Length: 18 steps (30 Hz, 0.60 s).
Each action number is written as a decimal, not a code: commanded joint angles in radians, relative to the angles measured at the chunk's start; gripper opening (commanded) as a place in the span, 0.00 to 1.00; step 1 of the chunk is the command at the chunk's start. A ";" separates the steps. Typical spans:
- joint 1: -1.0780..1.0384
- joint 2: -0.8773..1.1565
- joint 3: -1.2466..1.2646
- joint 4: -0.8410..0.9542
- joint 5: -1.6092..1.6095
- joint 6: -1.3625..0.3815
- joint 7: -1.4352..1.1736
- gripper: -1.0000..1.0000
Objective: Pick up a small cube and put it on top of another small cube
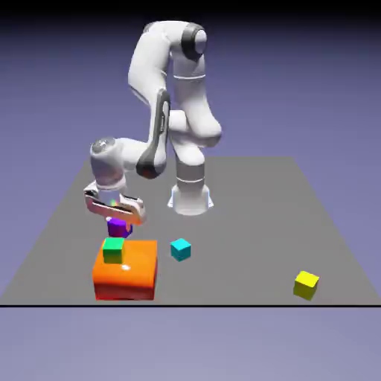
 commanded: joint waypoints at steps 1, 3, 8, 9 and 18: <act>-0.031 -0.036 0.023 0.009 0.032 -0.029 0.034 0.00; -0.096 -0.109 0.069 0.028 0.099 -0.086 0.099 0.00; -0.257 -0.290 0.184 0.075 0.268 -0.230 0.262 0.00; -0.289 -0.326 0.207 0.084 0.301 -0.259 0.294 0.00; -0.579 -0.652 0.413 0.169 0.605 -0.518 0.587 0.00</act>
